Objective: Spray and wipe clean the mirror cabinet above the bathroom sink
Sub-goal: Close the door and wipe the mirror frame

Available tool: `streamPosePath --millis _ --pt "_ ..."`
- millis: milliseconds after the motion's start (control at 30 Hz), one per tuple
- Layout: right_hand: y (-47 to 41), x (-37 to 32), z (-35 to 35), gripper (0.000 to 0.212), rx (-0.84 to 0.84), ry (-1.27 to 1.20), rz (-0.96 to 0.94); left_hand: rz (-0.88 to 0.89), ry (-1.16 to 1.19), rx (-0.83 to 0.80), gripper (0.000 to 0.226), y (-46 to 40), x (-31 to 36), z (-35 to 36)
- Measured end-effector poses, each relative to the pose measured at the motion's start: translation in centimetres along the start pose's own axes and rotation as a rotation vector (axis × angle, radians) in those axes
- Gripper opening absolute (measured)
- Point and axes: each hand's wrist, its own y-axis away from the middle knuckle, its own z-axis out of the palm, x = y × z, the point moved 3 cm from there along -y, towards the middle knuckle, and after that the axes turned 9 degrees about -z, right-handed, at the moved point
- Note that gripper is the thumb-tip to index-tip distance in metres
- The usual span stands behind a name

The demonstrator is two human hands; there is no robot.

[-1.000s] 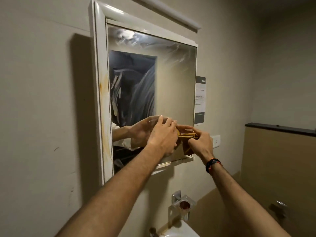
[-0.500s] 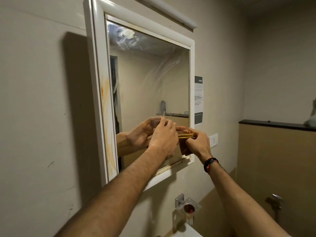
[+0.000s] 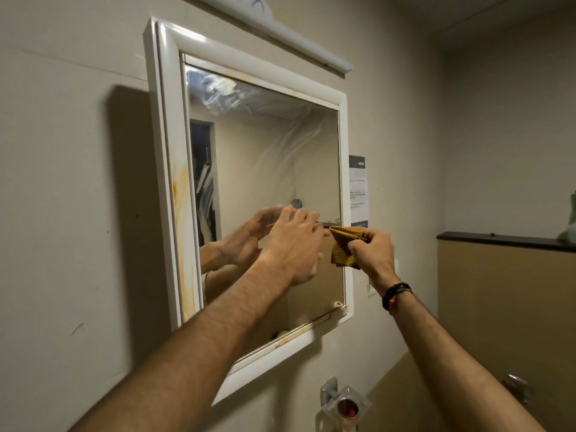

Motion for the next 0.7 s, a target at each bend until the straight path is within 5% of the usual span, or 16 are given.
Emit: streamPosePath --millis 300,700 --pt "-7.7 -7.5 -0.2 0.031 0.040 -0.090 -0.199 -0.081 -0.009 0.126 0.054 -6.7 -5.6 -4.8" --pt "-16.0 -15.5 0.9 0.044 0.317 0.045 -0.631 -0.179 -0.200 0.189 0.068 -13.9 -9.8 -9.8"
